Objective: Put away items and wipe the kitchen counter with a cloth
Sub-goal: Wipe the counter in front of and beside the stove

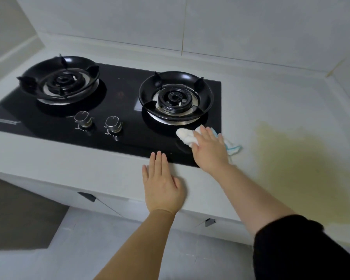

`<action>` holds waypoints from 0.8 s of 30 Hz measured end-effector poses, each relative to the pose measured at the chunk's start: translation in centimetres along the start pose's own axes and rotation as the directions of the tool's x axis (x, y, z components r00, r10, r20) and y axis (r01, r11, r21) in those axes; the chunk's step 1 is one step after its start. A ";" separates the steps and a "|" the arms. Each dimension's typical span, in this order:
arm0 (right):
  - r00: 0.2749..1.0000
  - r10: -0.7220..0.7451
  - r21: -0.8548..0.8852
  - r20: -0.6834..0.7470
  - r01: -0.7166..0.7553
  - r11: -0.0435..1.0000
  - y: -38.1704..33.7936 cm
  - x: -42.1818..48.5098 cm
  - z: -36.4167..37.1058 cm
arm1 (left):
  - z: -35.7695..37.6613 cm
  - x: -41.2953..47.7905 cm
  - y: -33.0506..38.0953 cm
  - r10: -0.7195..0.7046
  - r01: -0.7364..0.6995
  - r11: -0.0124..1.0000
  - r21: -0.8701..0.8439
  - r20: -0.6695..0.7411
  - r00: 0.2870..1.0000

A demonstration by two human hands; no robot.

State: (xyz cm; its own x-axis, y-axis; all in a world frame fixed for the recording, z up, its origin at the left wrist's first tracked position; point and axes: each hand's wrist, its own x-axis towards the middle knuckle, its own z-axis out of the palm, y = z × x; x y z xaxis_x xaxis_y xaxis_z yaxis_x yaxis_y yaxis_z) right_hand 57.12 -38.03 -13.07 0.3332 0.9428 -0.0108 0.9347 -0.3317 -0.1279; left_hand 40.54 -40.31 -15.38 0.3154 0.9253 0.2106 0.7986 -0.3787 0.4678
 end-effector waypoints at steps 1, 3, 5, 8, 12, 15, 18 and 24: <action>1.000 0.010 -0.002 -0.005 -0.010 1.000 -0.6 0.0 0.3 | -0.2 0.0 -0.1 -0.028 0.028 0.998 -0.062 -0.004 1.000; 1.000 -0.022 0.003 0.019 0.022 1.000 -0.6 -0.3 0.5 | -1.2 0.5 -0.9 -0.098 0.096 0.980 -0.174 -0.007 0.995; 0.999 -0.028 0.002 0.036 0.028 1.000 -0.3 -0.5 0.3 | -2.4 0.9 -3.2 -0.050 0.048 0.993 -0.110 -0.014 0.999; 0.995 -0.098 0.022 0.033 0.097 0.995 -3.2 -0.5 0.2 | -3.3 1.0 -5.8 0.081 -0.085 0.994 0.070 0.060 0.995; 0.923 -0.382 0.057 0.047 0.379 0.924 -6.0 -2.0 0.7 | -3.3 0.9 -5.7 0.091 -0.098 0.991 0.091 0.079 0.993; 0.896 -0.438 0.057 0.066 0.435 0.899 -1.8 -4.1 0.2 | -3.4 1.0 -6.2 0.105 -0.122 0.981 0.148 0.119 0.987; 0.980 -0.198 -0.011 0.031 0.198 0.980 3.7 -7.3 0.3 | -3.5 1.3 -5.9 0.113 -0.154 0.969 0.195 0.204 0.972; 0.999 0.033 -0.003 0.043 -0.033 0.999 -0.5 -9.3 1.1 | -3.5 1.5 -5.9 0.106 -0.177 0.950 0.256 0.267 0.958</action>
State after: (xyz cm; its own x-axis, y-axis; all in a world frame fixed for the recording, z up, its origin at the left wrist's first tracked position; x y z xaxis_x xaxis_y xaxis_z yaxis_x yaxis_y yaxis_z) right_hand 53.39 -46.62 -13.97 0.3579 0.9320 -0.0573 0.9237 -0.3624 -0.1242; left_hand 34.51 -36.79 -14.80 0.5240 0.8514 0.0223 0.8344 -0.5184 0.1873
